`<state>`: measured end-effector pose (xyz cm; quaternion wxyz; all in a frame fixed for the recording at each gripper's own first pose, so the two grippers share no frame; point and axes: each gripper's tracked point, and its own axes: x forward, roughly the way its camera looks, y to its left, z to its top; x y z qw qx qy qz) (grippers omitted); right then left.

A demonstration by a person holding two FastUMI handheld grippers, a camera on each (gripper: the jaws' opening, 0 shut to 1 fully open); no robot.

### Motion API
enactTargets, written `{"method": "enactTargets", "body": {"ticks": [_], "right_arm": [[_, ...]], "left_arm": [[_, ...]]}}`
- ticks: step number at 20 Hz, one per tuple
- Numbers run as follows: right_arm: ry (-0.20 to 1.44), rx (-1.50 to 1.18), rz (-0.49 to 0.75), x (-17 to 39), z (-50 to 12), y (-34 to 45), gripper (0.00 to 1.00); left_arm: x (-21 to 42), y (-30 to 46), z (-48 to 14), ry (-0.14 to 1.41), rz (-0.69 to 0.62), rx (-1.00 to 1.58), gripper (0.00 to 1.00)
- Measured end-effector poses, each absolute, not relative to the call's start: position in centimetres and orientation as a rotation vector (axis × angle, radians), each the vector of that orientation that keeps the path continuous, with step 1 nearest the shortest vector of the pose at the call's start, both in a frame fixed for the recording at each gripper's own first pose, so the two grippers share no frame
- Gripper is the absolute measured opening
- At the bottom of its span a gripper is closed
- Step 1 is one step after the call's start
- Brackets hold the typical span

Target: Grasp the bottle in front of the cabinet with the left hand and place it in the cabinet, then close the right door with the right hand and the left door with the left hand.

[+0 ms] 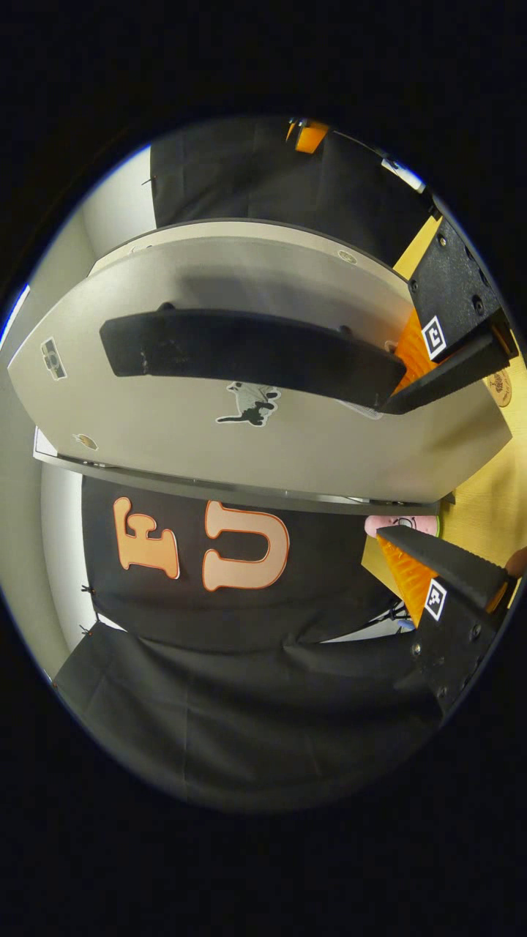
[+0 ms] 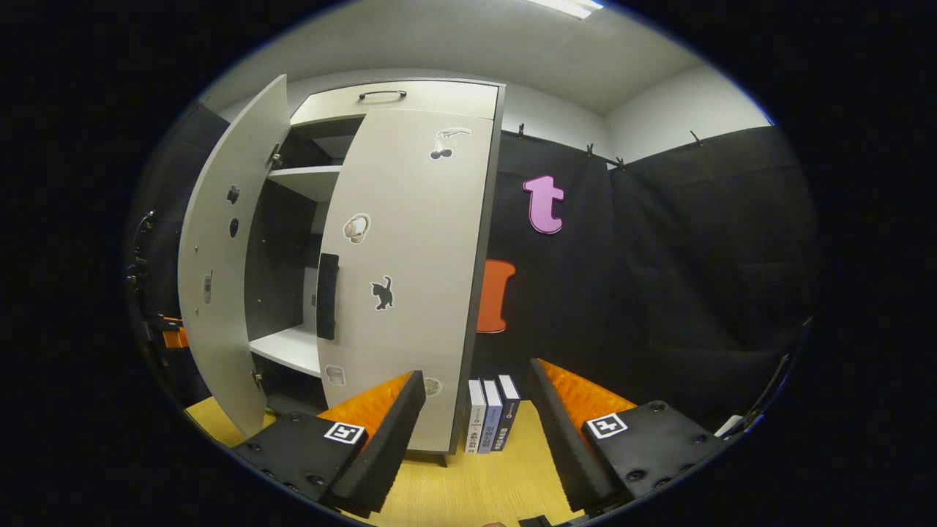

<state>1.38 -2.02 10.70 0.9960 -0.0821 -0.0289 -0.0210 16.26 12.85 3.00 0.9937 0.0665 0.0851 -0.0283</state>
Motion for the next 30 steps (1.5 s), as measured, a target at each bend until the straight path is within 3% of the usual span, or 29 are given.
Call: {"method": "enactTargets", "body": {"ticks": [13,17,18,20,21,22,23,25,26,30], "right_arm": [[-0.071,-0.139,-0.158,-0.2,11.1,-7.6,0.94],[-0.062,-0.120,-0.187,-0.6,10.8,-9.4,0.94],[-0.059,-0.117,-0.192,-0.9,10.7,-9.8,0.87],[-0.056,-0.118,-0.203,-1.2,10.9,-10.8,0.87],[-0.054,-0.122,-0.211,-1.3,10.9,-11.3,0.94],[-0.049,-0.126,-0.216,-1.4,10.8,-11.7,0.94],[-0.045,-0.128,-0.219,-1.4,10.8,-11.9,0.87],[-0.039,-0.128,-0.218,-1.4,10.7,-12.2,0.87],[-0.039,-0.127,-0.215,-1.4,10.8,-12.2,0.94],[-0.048,-0.120,-0.175,-1.2,11.2,-11.0,0.94]], "left_arm": [[24.5,5.1,0.1,0.197,-0.176,0.161,0.94],[24.5,5.2,0.0,0.192,-0.165,0.182,0.94],[24.4,5.2,0.0,0.194,-0.157,0.183,0.94],[24.4,5.4,0.1,0.191,-0.142,0.188,0.93],[24.3,5.3,0.1,0.188,-0.139,0.189,0.93],[24.2,5.2,0.1,0.191,-0.140,0.188,0.93],[24.2,5.2,0.2,0.187,-0.136,0.187,0.94],[23.8,5.0,0.0,0.200,-0.126,0.186,0.94],[23.5,4.5,-0.4,0.221,-0.139,0.180,0.94],[19.6,3.9,0.1,0.253,-0.173,0.156,0.94]]}}
